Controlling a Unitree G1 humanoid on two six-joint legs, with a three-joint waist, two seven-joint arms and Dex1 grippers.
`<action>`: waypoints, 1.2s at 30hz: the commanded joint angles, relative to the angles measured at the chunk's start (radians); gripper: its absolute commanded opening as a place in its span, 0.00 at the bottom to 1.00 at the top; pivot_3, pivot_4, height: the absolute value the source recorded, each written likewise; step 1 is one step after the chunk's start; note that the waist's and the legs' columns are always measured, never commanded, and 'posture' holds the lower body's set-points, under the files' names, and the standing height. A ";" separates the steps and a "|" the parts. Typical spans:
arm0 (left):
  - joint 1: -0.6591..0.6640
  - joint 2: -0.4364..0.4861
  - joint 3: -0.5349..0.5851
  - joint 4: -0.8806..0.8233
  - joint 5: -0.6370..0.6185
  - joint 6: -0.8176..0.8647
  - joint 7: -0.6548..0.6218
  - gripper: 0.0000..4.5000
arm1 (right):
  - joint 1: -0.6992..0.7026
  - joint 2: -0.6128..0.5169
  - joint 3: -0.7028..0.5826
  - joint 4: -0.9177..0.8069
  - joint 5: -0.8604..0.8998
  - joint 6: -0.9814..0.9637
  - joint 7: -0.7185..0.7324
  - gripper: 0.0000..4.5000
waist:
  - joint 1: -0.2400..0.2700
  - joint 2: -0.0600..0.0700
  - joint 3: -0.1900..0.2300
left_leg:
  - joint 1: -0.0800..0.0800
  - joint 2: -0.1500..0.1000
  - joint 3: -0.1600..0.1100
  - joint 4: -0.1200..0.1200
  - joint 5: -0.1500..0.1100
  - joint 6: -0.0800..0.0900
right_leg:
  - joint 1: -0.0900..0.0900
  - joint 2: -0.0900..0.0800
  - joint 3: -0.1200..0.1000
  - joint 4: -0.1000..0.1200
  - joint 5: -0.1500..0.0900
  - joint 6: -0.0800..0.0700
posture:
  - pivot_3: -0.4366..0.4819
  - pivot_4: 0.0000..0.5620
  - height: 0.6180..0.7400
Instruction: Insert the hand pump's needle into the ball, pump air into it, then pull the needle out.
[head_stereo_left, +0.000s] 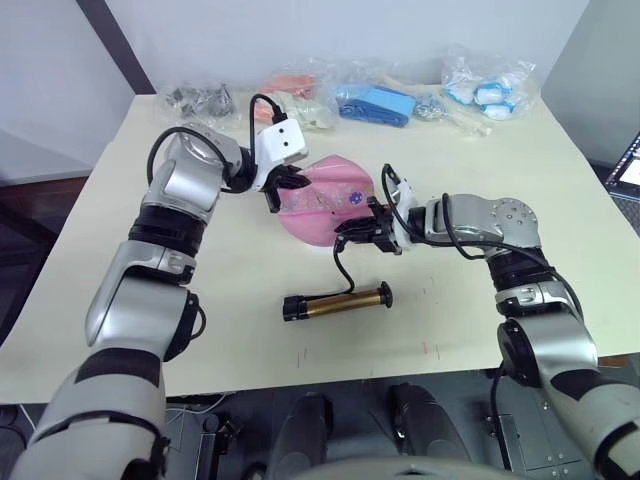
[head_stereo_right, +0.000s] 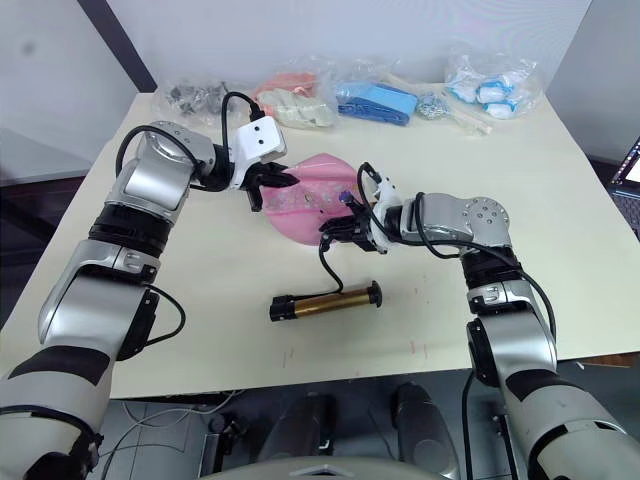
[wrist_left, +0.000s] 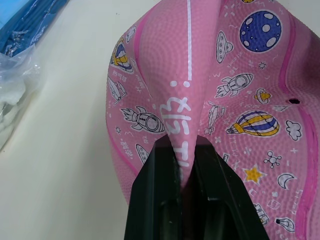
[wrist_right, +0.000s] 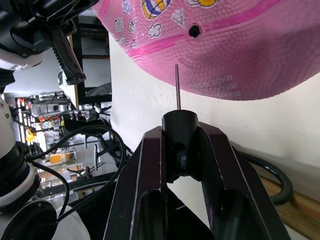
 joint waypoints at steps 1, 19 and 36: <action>0.006 0.011 0.027 -0.043 0.004 -0.015 0.012 0.01 | -0.027 0.016 -0.031 0.003 -0.010 0.017 0.005 0.08 | 0.000 0.000 0.000 | 0.000 0.000 0.000 0.000 0.000 0.000 | 0.000 0.000 0.000 0.000 0.000 0.000 | 0.48 0.27 1.00; 0.057 0.009 0.063 -0.117 -0.010 0.004 0.018 0.01 | -0.118 0.056 -0.150 0.125 -0.206 0.111 0.100 0.08 | -0.001 0.000 0.000 | 0.001 -0.002 0.000 0.001 0.000 0.000 | -0.002 -0.001 0.001 0.007 0.000 0.000 | 0.48 0.27 1.00; 0.085 0.013 0.077 -0.167 -0.009 0.034 0.025 0.01 | -0.186 0.074 -0.280 0.228 -0.473 0.185 0.241 0.08 | -0.002 0.000 0.000 | 0.001 -0.003 0.000 0.001 0.000 0.000 | -0.003 -0.002 0.001 0.010 0.000 0.000 | 0.48 0.27 1.00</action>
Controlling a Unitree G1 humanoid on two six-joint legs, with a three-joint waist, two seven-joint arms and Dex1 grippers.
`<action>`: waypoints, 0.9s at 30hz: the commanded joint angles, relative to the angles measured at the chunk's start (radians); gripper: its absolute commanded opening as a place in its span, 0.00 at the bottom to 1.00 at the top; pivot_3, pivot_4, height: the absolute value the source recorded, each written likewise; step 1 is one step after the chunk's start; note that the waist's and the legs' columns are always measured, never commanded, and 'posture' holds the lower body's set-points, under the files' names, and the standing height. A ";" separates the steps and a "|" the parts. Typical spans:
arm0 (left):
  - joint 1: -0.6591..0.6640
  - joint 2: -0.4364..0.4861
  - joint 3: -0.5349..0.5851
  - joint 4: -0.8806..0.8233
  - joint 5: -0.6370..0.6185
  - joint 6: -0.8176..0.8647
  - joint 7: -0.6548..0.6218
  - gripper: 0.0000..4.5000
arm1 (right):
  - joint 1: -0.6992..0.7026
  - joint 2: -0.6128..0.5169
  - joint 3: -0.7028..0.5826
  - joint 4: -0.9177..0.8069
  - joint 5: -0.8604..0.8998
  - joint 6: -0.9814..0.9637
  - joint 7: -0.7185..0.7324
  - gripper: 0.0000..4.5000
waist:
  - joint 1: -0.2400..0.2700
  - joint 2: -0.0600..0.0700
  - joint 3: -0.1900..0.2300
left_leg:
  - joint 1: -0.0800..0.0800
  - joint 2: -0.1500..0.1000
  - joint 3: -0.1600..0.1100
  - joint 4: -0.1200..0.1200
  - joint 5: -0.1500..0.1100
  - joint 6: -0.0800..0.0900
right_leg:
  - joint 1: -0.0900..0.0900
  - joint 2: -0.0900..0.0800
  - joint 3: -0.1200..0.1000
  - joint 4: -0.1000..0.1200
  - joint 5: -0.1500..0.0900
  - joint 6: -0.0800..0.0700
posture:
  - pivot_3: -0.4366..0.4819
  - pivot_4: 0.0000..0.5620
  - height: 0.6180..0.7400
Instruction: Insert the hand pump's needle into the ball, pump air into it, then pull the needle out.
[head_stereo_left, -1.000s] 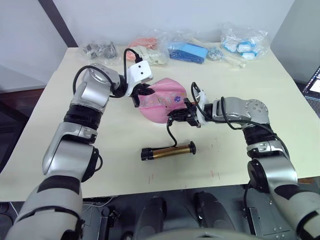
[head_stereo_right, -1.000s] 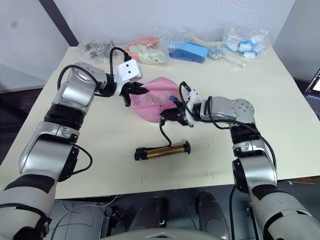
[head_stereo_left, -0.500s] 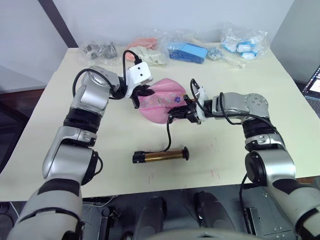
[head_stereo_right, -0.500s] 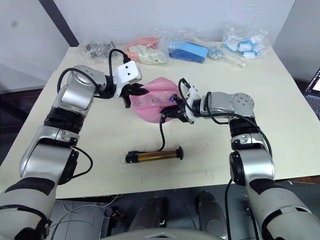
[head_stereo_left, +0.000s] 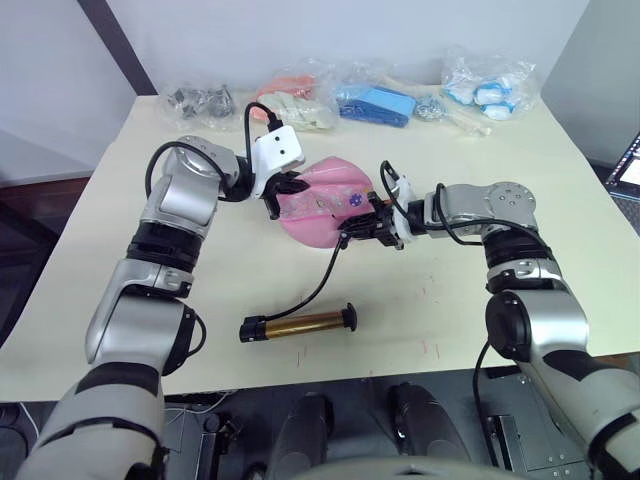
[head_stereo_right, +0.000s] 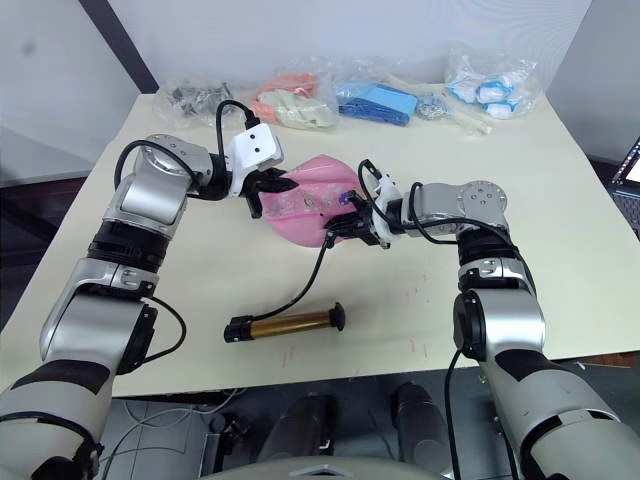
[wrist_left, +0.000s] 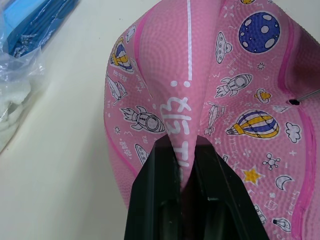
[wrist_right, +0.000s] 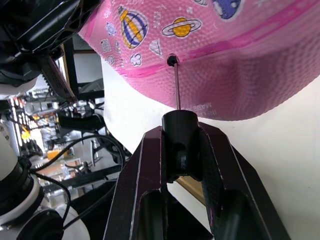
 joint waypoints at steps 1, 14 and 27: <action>-0.002 0.011 0.018 -0.049 -0.008 -0.002 0.001 0.01 | -0.034 0.013 -0.041 0.001 -0.040 0.020 0.043 0.08 | 0.000 0.000 0.000 | 0.000 0.000 0.000 0.000 0.000 0.000 | 0.000 0.000 0.000 0.000 0.000 0.000 | 0.48 0.27 1.00; 0.008 0.012 0.021 -0.065 -0.006 -0.012 -0.003 0.01 | -0.095 0.033 -0.122 0.065 -0.242 0.050 0.168 0.08 | -0.001 0.000 0.000 | 0.000 -0.001 0.000 0.000 0.000 -0.001 | -0.001 0.000 0.000 0.001 0.000 0.000 | 0.48 0.27 1.00; 0.037 0.020 0.027 -0.097 -0.008 -0.019 0.004 0.01 | -0.106 0.067 -0.169 0.072 -0.393 0.106 0.246 0.08 | -0.001 0.000 0.000 | 0.000 -0.001 0.000 0.000 0.001 -0.001 | -0.001 -0.001 0.000 0.001 0.000 0.000 | 0.48 0.27 1.00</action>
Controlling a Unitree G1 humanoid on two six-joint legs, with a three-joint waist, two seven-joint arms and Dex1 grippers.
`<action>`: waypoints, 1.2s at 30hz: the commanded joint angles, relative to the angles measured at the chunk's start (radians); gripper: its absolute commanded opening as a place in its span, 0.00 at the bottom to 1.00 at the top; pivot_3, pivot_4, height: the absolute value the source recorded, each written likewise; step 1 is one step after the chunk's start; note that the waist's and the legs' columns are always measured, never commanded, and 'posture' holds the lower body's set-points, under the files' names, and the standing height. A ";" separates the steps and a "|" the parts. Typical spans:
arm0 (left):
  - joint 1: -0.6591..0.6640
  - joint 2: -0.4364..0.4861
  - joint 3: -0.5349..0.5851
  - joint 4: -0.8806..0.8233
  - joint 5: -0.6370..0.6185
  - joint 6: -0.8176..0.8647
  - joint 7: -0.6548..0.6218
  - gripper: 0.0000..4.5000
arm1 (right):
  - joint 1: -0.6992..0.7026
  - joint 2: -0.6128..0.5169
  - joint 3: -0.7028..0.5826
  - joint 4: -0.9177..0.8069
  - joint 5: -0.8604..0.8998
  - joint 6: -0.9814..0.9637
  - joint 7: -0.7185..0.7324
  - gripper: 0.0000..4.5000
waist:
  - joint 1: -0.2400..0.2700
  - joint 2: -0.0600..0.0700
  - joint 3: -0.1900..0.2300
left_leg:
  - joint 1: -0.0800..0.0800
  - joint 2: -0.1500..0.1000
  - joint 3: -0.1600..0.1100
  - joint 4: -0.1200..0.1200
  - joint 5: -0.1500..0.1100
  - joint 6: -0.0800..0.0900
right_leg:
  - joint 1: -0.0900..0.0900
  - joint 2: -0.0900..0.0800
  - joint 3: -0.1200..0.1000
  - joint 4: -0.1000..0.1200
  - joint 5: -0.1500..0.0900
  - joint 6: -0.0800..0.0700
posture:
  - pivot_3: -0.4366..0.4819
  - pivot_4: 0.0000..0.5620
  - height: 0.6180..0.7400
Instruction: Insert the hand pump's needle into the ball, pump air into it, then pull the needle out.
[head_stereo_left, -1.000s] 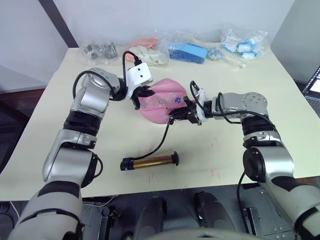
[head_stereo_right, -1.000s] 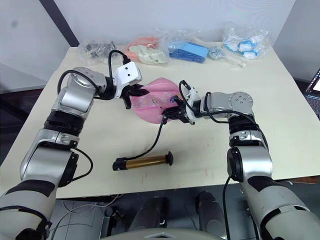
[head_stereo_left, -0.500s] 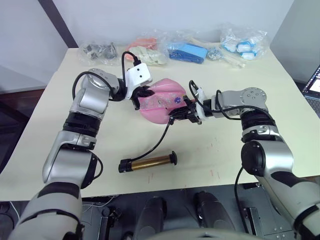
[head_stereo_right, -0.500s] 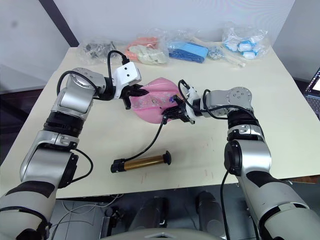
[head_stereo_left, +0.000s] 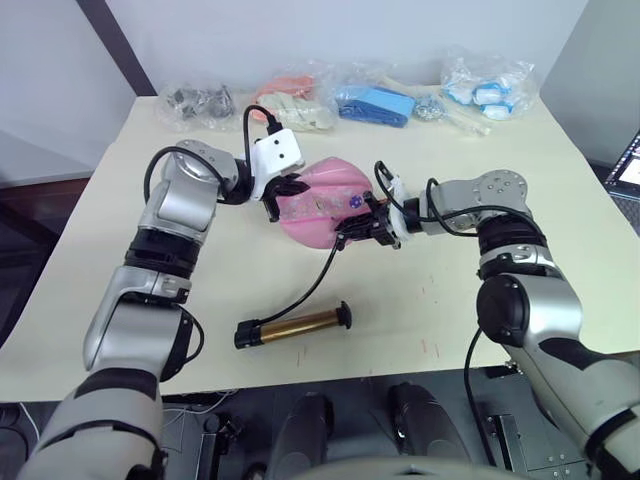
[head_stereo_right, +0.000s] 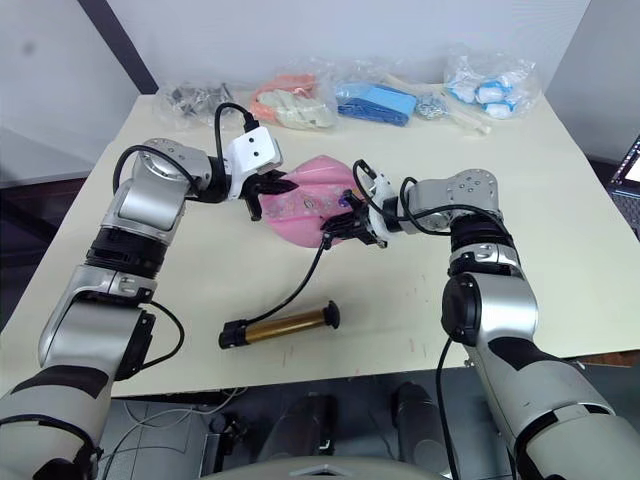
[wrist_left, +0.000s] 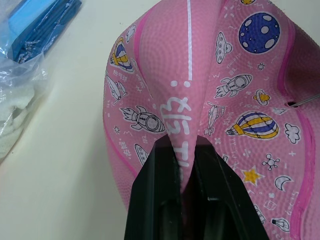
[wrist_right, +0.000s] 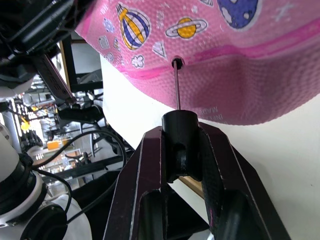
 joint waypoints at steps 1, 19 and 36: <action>0.000 0.012 0.016 -0.044 -0.009 -0.007 -0.002 0.01 | -0.022 0.019 -0.023 -0.010 -0.032 0.033 0.030 0.08 | 0.000 0.000 0.000 | 0.000 0.000 0.000 0.000 0.000 0.000 | 0.000 0.000 0.000 0.000 0.000 0.000 | 0.48 0.27 1.00; 0.020 0.022 0.018 -0.057 -0.011 -0.027 0.000 0.01 | -0.042 0.030 -0.111 0.011 -0.183 0.056 0.089 0.08 | -0.001 0.000 0.000 | 0.001 0.000 0.000 0.000 0.000 0.000 | 0.000 0.000 0.000 0.000 0.000 0.000 | 0.48 0.27 1.00; 0.013 0.017 0.015 -0.039 -0.009 -0.035 0.006 0.01 | -0.046 0.044 -0.156 -0.015 -0.275 0.088 0.131 0.08 | -0.001 0.000 0.000 | 0.001 0.000 0.000 0.000 0.000 0.000 | 0.000 0.000 0.000 0.000 0.000 0.000 | 0.48 0.27 1.00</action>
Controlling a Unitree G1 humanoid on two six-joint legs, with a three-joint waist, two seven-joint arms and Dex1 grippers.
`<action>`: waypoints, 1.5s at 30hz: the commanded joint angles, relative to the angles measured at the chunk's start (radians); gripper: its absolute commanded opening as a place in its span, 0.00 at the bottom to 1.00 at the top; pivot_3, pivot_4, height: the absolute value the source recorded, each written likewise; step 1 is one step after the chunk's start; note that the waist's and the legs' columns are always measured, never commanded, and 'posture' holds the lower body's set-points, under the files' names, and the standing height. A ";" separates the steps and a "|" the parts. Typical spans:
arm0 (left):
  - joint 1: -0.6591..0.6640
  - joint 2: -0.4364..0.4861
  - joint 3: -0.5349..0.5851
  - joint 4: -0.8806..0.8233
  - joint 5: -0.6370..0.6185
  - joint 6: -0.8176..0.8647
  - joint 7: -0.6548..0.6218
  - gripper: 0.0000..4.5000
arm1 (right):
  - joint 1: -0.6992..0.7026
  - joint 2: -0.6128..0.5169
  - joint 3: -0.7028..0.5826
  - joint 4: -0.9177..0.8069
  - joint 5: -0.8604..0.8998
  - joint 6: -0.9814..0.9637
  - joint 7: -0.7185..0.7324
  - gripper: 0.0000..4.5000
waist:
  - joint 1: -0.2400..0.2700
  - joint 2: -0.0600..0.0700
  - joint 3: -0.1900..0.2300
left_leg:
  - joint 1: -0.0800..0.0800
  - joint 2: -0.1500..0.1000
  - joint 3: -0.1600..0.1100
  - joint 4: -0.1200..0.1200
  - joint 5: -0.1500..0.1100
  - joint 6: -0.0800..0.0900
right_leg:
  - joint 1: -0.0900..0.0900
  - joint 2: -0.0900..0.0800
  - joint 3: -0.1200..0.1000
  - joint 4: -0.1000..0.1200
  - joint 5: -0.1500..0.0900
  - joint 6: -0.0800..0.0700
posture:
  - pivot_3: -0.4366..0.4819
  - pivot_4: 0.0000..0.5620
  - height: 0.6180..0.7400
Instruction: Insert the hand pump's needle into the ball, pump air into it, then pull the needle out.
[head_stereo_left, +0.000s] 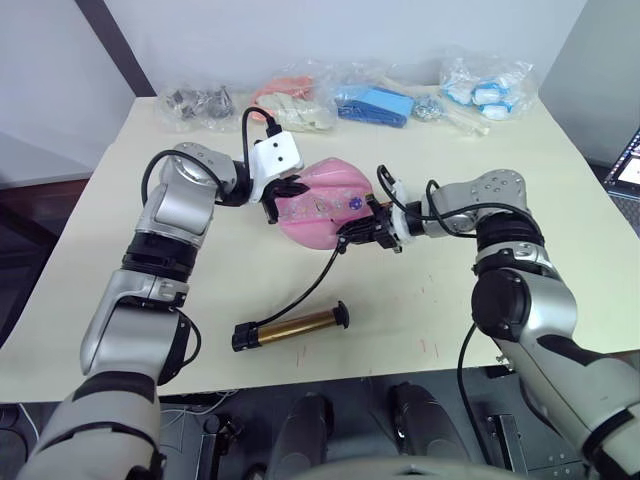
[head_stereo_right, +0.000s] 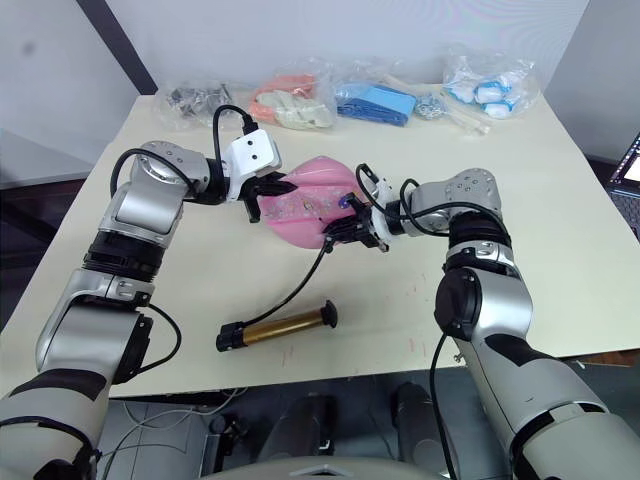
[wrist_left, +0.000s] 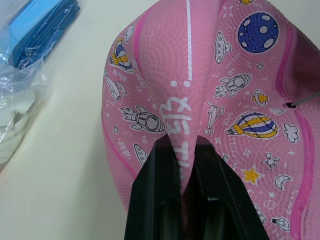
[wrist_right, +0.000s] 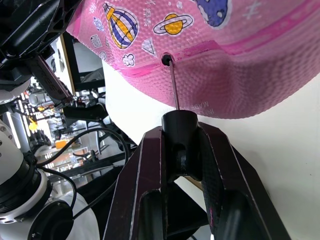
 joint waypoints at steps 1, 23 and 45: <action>-0.007 0.007 0.012 -0.019 -0.003 -0.013 0.002 0.01 | -0.019 0.008 -0.009 -0.023 -0.018 0.022 0.010 0.08 | 0.000 0.000 0.000 | 0.000 0.000 0.000 0.000 0.000 0.000 | 0.000 0.000 0.000 0.000 0.000 0.000 | 0.48 0.27 1.00; 0.008 0.006 0.010 -0.039 -0.008 -0.007 -0.005 0.01 | -0.031 0.027 -0.049 -0.028 -0.087 0.017 0.032 0.08 | 0.000 0.000 0.000 | 0.000 0.000 0.000 0.000 0.000 0.000 | 0.000 0.000 0.000 0.000 0.000 0.000 | 0.48 0.27 1.00; 0.056 0.028 0.009 -0.085 -0.019 -0.056 -0.026 0.01 | -0.054 0.040 -0.137 0.097 -0.127 -0.047 -0.004 0.08 | -0.005 0.000 0.000 | 0.001 0.000 0.000 0.000 0.000 -0.001 | 0.000 0.000 0.000 0.001 0.000 0.000 | 0.48 0.27 1.00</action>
